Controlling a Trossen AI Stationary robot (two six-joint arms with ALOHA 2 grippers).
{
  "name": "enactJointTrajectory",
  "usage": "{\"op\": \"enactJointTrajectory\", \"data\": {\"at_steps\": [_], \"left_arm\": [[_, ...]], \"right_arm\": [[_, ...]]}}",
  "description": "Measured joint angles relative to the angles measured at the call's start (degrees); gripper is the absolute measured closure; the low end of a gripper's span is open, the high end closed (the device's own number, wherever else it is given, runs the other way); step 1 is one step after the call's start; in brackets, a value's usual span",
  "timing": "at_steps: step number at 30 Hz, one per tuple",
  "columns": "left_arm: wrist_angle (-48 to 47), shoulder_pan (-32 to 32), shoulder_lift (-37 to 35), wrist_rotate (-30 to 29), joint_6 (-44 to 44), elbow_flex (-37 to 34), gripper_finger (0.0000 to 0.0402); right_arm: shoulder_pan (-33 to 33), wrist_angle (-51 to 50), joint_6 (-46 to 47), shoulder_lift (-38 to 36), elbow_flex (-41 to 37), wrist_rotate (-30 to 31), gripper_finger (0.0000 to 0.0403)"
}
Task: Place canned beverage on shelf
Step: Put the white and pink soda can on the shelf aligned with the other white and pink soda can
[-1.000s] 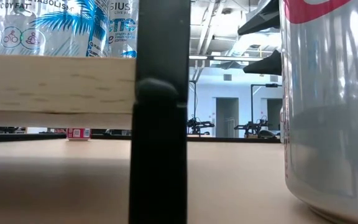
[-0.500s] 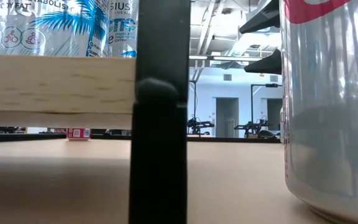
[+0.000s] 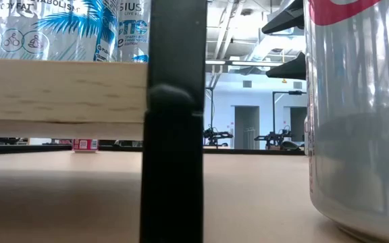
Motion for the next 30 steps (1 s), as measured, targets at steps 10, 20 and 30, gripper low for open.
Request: {"op": "enactJointTrajectory", "data": {"at_steps": [10, 20, 30], "left_arm": [[-4.65, 0.23, 1.17, 0.34, 0.0, 1.94, 0.0171], [-7.41, 0.23, 1.19, 1.47, -0.42, 3.0, 0.0171], [-6.71, 0.23, 1.19, 0.6, 0.01, 3.0, 0.0037]], "right_arm": [[0.0, -0.09, 0.36, 0.0, 0.0, -0.07, 0.0047], [0.5, 0.02, 1.69, 0.0, 0.0, -0.46, 0.0047], [0.46, -0.13, 1.01, 0.0, 0.0, -0.4, 0.0047]]}}
